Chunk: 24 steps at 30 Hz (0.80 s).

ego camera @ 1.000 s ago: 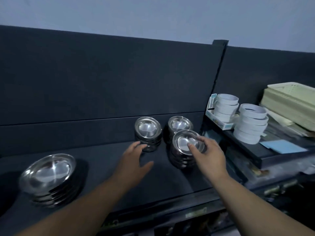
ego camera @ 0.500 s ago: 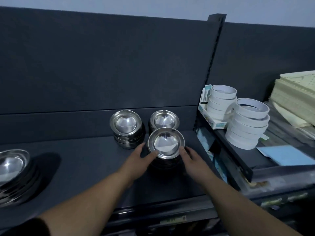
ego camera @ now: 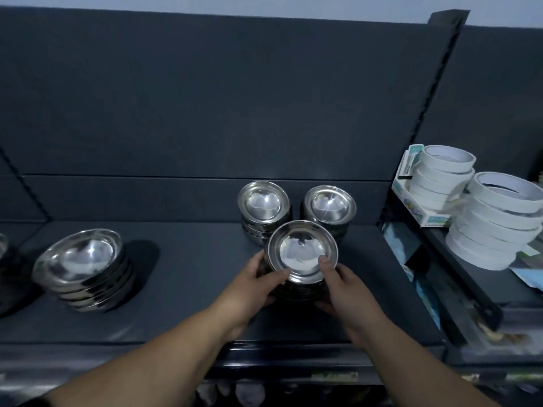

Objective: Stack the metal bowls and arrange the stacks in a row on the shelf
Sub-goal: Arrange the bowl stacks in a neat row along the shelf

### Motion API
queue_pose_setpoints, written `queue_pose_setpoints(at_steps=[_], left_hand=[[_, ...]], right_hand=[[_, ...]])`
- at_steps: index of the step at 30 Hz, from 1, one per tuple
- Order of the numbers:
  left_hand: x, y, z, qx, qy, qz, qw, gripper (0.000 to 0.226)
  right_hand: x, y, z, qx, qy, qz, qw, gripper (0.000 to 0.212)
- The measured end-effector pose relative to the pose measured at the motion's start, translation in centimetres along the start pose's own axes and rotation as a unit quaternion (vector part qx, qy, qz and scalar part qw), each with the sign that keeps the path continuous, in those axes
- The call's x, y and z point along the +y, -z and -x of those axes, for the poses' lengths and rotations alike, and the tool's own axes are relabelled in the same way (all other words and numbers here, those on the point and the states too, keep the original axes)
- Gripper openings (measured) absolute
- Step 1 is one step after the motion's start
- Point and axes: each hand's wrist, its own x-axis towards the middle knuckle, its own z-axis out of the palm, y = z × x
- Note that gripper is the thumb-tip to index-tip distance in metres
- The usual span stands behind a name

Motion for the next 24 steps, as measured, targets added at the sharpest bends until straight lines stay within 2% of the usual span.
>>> queue_pose_setpoints(at_steps=[3, 7, 12, 24], left_hand=[[0.4, 3.9, 1.9, 0.016, -0.007, 0.013, 1.0, 0.039], [0.6, 8.6, 4.1, 0.043, -0.003, 0.041, 0.998, 0.045], [0.8, 12.7, 5.7, 0.054, -0.005, 0.06, 0.997, 0.044], [0.0, 16.8, 4.7, 0.058, 0.005, 0.005, 0.998, 0.057]], right_hand=[[-0.2, -3.7, 0.5, -0.036, 0.001, -0.007, 0.999, 0.048], [-0.6, -8.5, 1.1, -0.064, -0.005, -0.008, 0.998, 0.067], [-0.5, -13.3, 1.7, -0.08, -0.024, 0.001, 0.996, 0.042], [-0.3, -16.7, 2.1, -0.088, -0.041, 0.024, 0.995, 0.043]])
